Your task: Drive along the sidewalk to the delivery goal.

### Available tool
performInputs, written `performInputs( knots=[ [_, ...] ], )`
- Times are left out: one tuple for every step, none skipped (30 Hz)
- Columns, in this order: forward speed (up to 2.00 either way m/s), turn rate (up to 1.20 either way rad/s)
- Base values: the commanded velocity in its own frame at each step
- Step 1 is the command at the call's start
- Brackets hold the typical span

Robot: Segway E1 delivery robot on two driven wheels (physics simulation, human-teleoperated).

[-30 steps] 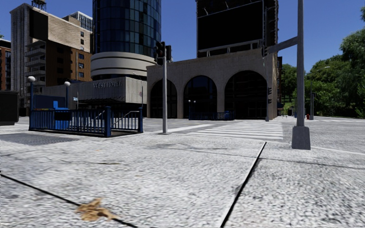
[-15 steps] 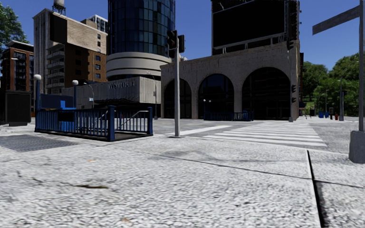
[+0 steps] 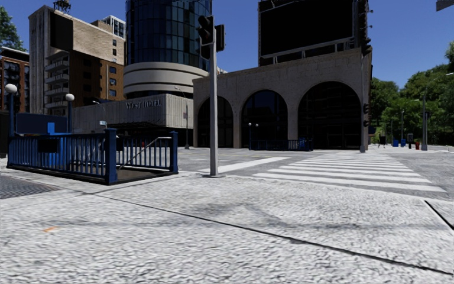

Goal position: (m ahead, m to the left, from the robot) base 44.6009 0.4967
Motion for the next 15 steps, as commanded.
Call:
performInputs(
  knots=[
    [2.0, -1.17],
    [2.0, -1.12],
    [2.0, -0.66],
    [2.0, -0.17],
    [2.0, -0.03],
    [2.0, 0.0],
    [2.0, 0.0],
    [2.0, 0.0],
    [2.0, 0.0],
    [2.0, 0.0],
    [2.0, 0.0],
    [2.0, 0.0],
    [2.0, 0.0],
    [2.0, -0.35],
    [2.0, -0.76]
  ],
)
